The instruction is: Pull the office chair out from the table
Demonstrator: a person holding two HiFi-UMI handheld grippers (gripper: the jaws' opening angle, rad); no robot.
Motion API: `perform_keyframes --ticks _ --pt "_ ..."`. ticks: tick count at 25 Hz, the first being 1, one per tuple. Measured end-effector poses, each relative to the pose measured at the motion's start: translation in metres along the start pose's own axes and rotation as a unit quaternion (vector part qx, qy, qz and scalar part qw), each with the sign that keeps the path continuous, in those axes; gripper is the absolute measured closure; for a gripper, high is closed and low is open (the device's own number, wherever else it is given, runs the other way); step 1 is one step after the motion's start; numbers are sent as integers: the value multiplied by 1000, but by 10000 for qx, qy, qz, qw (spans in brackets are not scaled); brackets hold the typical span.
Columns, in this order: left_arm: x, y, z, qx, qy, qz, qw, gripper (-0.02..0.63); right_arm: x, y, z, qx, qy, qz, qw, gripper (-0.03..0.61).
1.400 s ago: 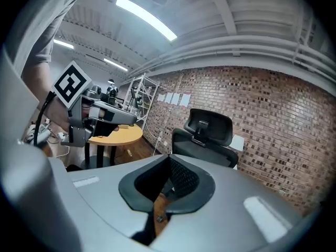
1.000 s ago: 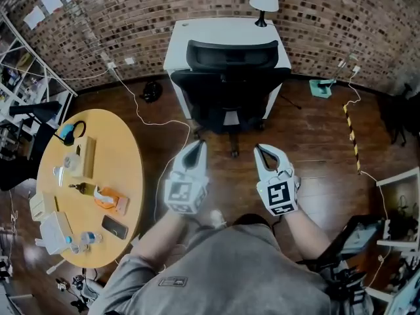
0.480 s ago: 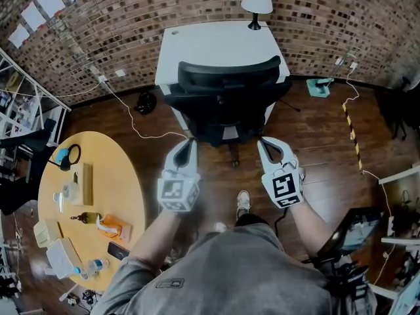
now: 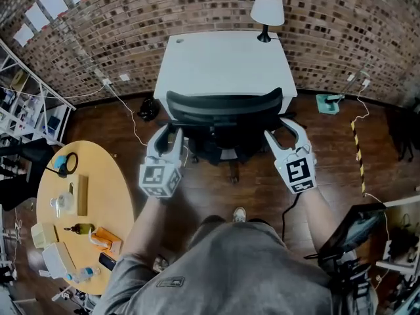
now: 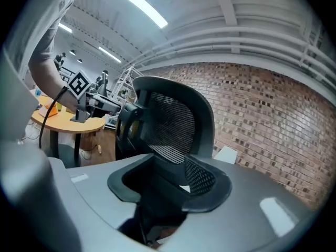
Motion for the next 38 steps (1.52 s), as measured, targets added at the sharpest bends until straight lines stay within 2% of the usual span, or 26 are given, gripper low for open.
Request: perform_keyframes --ticks 3,5,10,12,15,19,21,24,26,33,38 --pt "-14 -27 5 -99 119 160 9998 408 24 -19 4 68 -144 -172 9997 295" --pt "-21 -43 6 -169 84 414 9990 322 38 -31 8 60 -301 -323 9990 205" --pt "-18 -75 5 -295 45 1152 9929 261 57 -55 17 221 -933 -959 9908 164" --pt "-19 -87 3 -318 -13 1330 9906 256 63 -60 16 313 -1035 -1130 9877 155" --pt "-20 -94 7 -453 -367 1565 9860 252 66 -63 21 185 -958 -1322 9864 150" --pt "-18 -103 2 -616 -972 1998 9731 253 64 -71 11 -75 -375 -1814 9827 169" --pt "-15 -106 1 -678 -1099 2192 9671 253 64 -76 8 -177 -140 -1930 9809 183" --pt "-10 -108 2 -741 -1070 2406 9619 263 62 -85 7 -258 -130 -1921 9810 232" --pt "-7 -108 3 -756 -981 2459 9614 285 61 -88 7 -275 -189 -1877 9817 232" --pt "-5 -105 5 -901 -568 2434 9640 293 60 -83 7 -309 -381 -1754 9833 241" --pt "-3 -98 5 -958 -465 2418 9645 293 55 -77 5 -372 -524 -1646 9843 239"
Point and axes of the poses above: the fingertips, and each gripper's own axes: y backward along the fingers, x to its right, z out of its underside, the point moved 3 cm from there along y, backward along the fingers, and after that the axes turned 6 degrees about -z, right-handed, at the moved point
